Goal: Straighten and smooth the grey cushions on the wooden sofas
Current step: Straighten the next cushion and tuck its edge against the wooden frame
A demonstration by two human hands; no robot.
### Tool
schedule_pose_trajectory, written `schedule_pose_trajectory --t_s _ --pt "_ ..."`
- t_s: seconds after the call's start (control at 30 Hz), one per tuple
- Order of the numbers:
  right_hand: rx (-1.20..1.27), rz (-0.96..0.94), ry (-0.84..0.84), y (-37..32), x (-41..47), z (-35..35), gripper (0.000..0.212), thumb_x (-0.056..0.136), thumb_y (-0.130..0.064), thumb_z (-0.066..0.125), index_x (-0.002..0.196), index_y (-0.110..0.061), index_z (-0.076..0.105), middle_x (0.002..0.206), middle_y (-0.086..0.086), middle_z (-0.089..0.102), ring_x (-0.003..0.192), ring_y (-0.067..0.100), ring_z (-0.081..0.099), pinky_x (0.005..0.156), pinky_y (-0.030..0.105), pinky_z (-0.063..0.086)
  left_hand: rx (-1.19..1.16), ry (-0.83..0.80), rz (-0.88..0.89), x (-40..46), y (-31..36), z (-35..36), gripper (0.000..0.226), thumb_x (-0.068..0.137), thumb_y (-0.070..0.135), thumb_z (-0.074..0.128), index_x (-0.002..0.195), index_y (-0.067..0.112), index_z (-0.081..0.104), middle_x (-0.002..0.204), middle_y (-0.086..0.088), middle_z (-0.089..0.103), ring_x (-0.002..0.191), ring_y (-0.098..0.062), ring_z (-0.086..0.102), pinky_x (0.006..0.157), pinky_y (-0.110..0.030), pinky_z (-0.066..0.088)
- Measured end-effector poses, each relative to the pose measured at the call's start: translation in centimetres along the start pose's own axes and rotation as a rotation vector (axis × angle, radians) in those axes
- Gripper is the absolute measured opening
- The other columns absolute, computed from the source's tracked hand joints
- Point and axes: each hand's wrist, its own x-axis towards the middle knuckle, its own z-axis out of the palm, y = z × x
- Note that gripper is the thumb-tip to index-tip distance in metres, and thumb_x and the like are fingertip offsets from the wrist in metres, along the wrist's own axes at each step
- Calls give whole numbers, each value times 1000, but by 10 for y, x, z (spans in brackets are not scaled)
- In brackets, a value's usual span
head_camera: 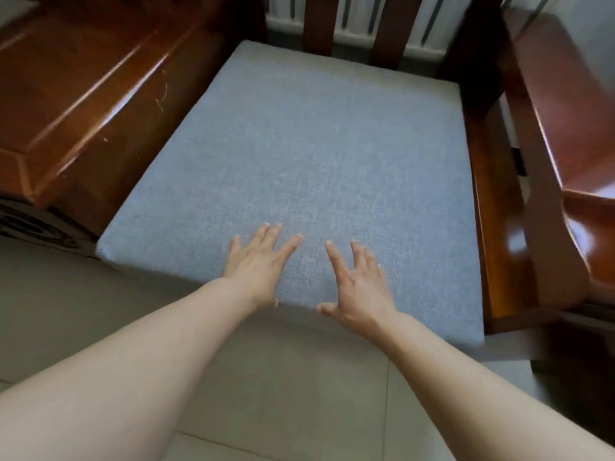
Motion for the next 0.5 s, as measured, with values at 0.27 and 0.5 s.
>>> schedule_pose_trajectory --t_s 0.27,0.5 --pt "57 74 13 -22 -60 -99 93 87 -46 62 150 -33 -5 158 14 -6 145 30 -8 119 43 3 -25 38 -15 -67 0 -97 101 83 38 68 152 25 -5 160 -1 -3 147 -20 -7 115 -52 7" --pt "88 119 83 -50 -123 -174 89 90 -40 60 151 -31 -4 159 10 -5 146 29 -8 117 42 4 -115 101 -19 -137 0 -172 101 83 44 68 152 26 -3 160 1 -2 147 -19 -6 115 -51 8"
